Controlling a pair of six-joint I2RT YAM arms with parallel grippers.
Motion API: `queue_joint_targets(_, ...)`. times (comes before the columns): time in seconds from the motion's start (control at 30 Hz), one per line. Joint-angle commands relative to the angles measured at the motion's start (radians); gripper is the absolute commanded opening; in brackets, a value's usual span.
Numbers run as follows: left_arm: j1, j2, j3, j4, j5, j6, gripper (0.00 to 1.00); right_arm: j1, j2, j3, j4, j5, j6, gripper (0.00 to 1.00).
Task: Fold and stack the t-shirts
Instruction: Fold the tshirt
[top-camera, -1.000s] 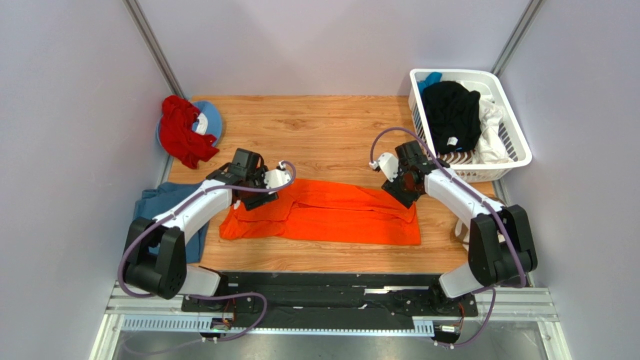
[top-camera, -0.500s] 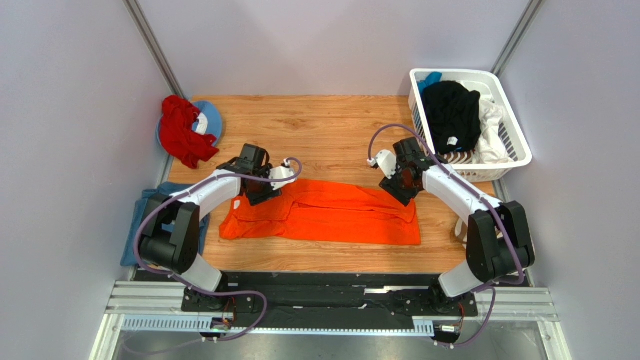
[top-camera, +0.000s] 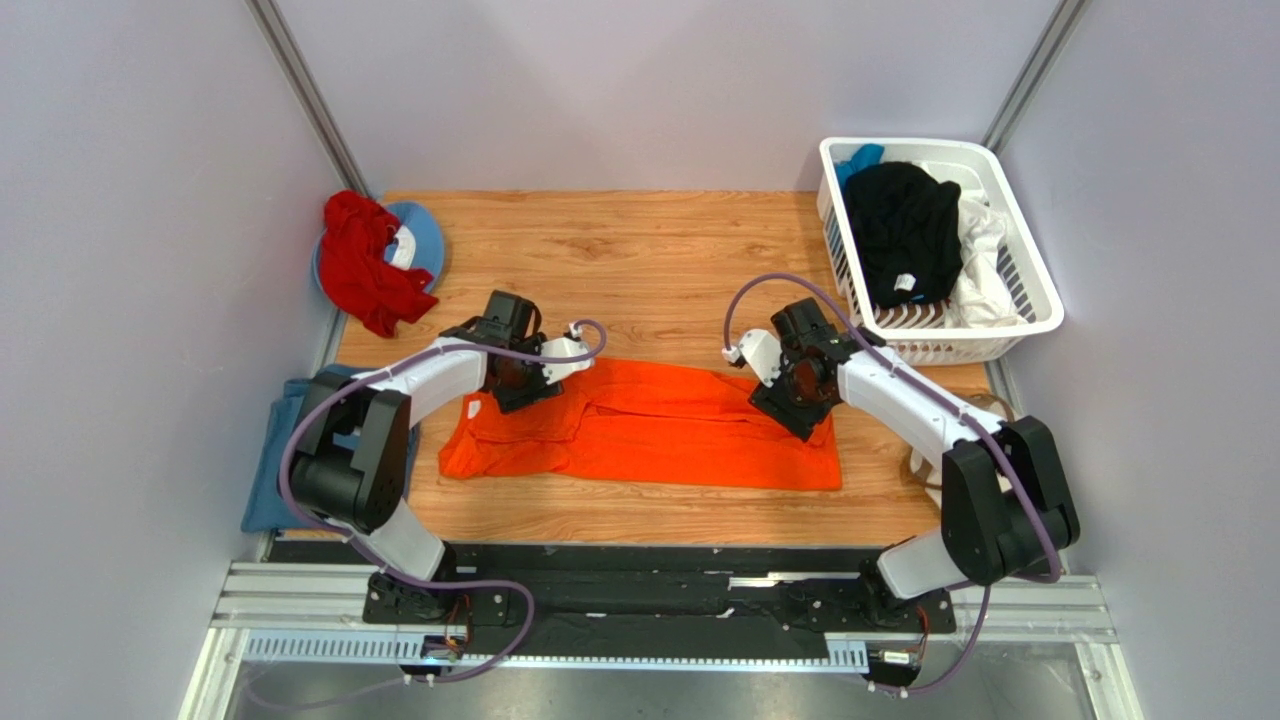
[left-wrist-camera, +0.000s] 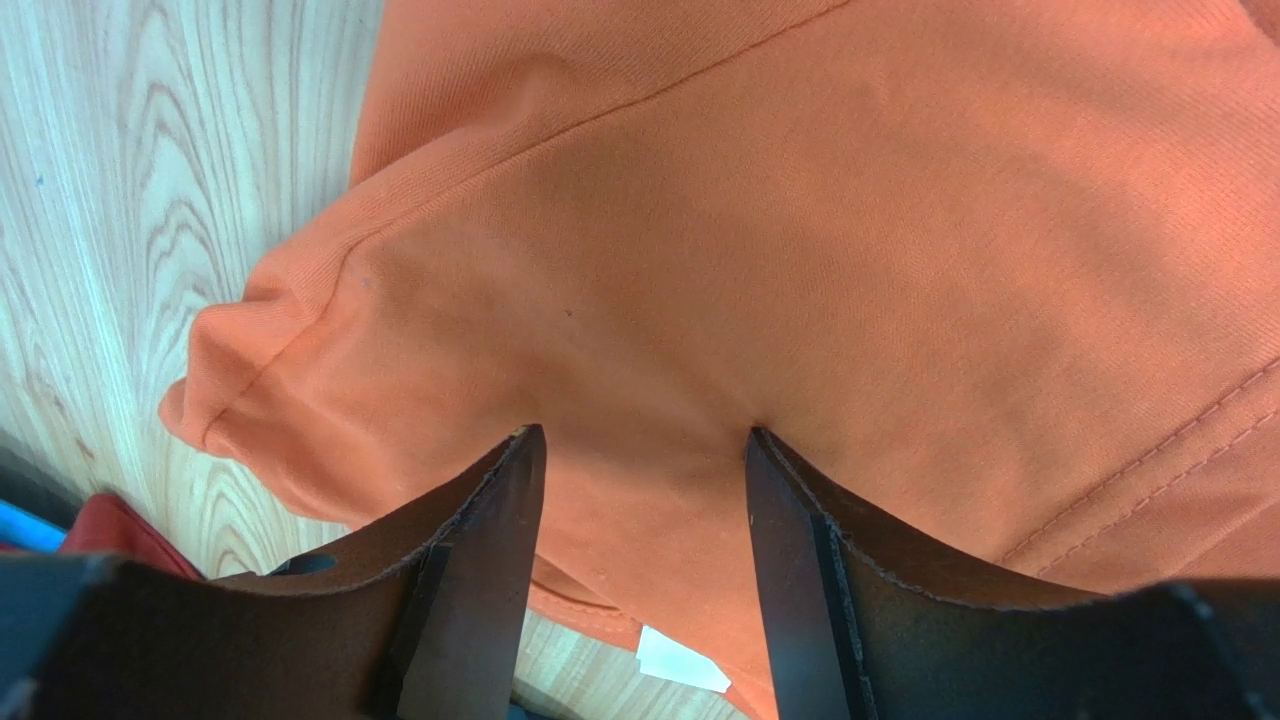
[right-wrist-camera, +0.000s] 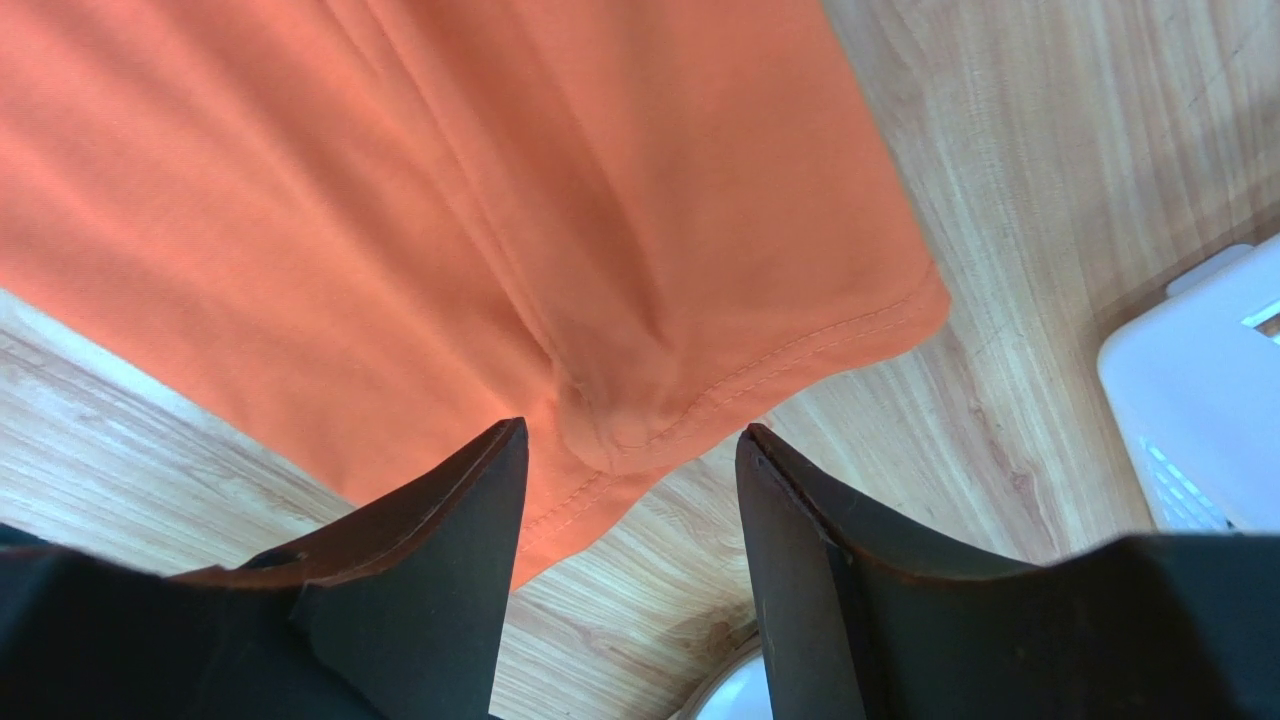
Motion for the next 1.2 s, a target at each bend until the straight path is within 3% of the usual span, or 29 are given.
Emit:
queue_joint_targets(0.0, 0.006, 0.02, 0.022, 0.012, 0.014, 0.02, 0.6, 0.016, -0.04, -0.014, -0.003, -0.007, 0.03, 0.58)
queue_joint_targets(0.3, 0.006, 0.023, 0.01, 0.012, 0.007, 0.027, 0.6, 0.02, 0.023, -0.051, 0.06, -0.001, 0.024, 0.55)
queue_joint_targets(0.4, 0.006, 0.025, 0.003, 0.015, 0.003, 0.029, 0.59, 0.021, 0.043, -0.046, 0.069, 0.002, 0.021, 0.48)
queue_joint_targets(0.43, 0.006, 0.025, 0.002, 0.015, 0.003, 0.029, 0.59, 0.021, 0.049, -0.046, 0.073, 0.004, 0.02, 0.37)
queue_joint_targets(0.5, 0.006, 0.028, 0.0, 0.018, 0.0, 0.031, 0.59, 0.021, 0.054, -0.042, 0.078, 0.016, 0.015, 0.26)
queue_joint_targets(0.53, 0.006, 0.028, 0.0, 0.019, 0.0, 0.031, 0.59, 0.021, 0.057, -0.04, 0.08, 0.019, 0.012, 0.14)
queue_joint_targets(0.63, 0.006, 0.026, -0.003, 0.021, 0.001, 0.029, 0.59, 0.021, 0.054, -0.029, 0.069, 0.028, 0.012, 0.0)
queue_joint_targets(1.17, 0.007, 0.028, -0.004, 0.021, -0.006, 0.029, 0.59, 0.02, 0.041, 0.132, -0.02, 0.206, -0.028, 0.0)
